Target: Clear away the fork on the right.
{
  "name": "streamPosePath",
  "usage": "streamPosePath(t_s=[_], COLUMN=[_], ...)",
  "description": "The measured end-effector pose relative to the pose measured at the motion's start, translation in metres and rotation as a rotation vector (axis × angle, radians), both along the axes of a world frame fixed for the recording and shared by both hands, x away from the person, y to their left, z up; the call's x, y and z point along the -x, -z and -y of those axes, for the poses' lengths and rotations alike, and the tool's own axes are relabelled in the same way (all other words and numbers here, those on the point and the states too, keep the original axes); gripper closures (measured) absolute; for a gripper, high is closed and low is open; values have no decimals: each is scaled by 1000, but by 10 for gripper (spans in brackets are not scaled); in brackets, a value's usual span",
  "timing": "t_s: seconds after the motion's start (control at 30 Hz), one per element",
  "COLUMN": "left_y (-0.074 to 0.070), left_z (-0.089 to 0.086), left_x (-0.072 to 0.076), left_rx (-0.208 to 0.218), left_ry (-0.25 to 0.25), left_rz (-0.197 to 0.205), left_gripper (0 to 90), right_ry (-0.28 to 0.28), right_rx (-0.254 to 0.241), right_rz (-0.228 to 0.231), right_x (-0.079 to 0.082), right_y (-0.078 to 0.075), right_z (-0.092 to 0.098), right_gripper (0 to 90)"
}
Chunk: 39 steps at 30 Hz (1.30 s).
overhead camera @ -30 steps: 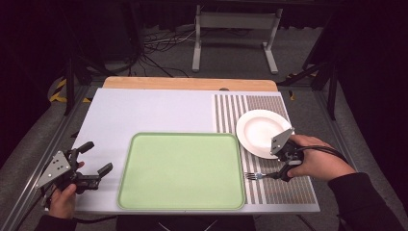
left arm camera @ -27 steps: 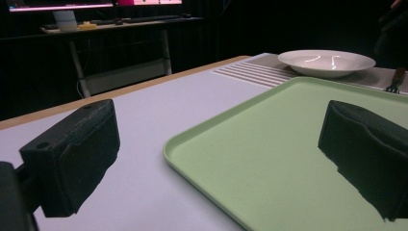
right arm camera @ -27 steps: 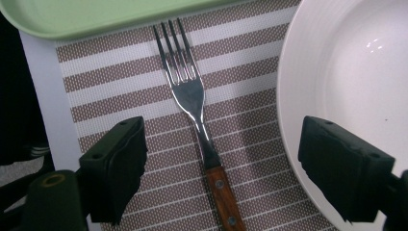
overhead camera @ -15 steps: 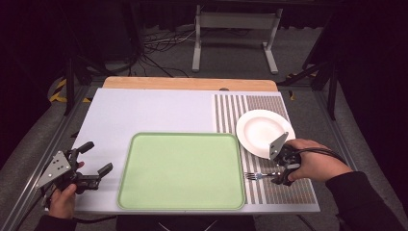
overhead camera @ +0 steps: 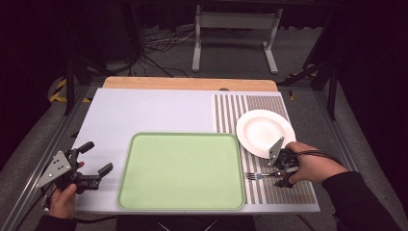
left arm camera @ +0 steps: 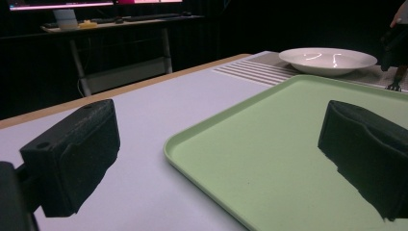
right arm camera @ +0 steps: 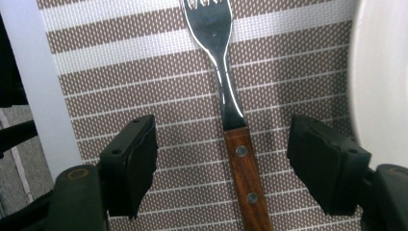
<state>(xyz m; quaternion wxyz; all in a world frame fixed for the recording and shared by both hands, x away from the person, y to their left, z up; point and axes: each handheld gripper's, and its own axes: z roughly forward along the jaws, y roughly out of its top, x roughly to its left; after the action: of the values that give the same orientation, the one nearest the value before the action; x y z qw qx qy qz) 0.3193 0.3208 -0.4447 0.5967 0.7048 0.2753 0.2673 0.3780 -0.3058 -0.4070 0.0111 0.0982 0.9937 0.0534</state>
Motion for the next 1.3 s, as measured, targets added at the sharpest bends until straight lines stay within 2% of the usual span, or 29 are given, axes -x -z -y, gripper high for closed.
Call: streamPosePath(t_s=[0.17, 0.33, 0.43, 0.47, 0.57, 0.8, 1.0, 1.3], left_y=[0, 0, 0, 0, 0, 0, 1, 1], left_z=[0, 0, 0, 0, 0, 1, 1, 1], left_x=[0, 0, 0, 0, 0, 0, 0, 0], left_rx=[0, 0, -2, -1, 1, -2, -4, -2], left_ry=[0, 0, 0, 0, -1, -1, 0, -1], left_rz=[0, -1, -1, -1, -2, -3, -7, -8], left_gripper=[16, 16, 16, 16, 16, 16, 16, 16], right_ry=[3, 2, -8, -24, -48, -73, -101, -116], right_rx=[15, 12, 28, 35, 67, 90, 108, 125], right_rz=[-13, -8, -1, 2, 5, 7, 8, 9], right_x=[0, -1, -3, -4, -5, -6, -8, -7], right_y=[3, 4, 3, 3, 3, 2, 4, 6], right_z=[1, 1, -1, -1, -2, -2, -3, -6], right_gripper=[277, 332, 435, 490, 580, 689, 751, 763])
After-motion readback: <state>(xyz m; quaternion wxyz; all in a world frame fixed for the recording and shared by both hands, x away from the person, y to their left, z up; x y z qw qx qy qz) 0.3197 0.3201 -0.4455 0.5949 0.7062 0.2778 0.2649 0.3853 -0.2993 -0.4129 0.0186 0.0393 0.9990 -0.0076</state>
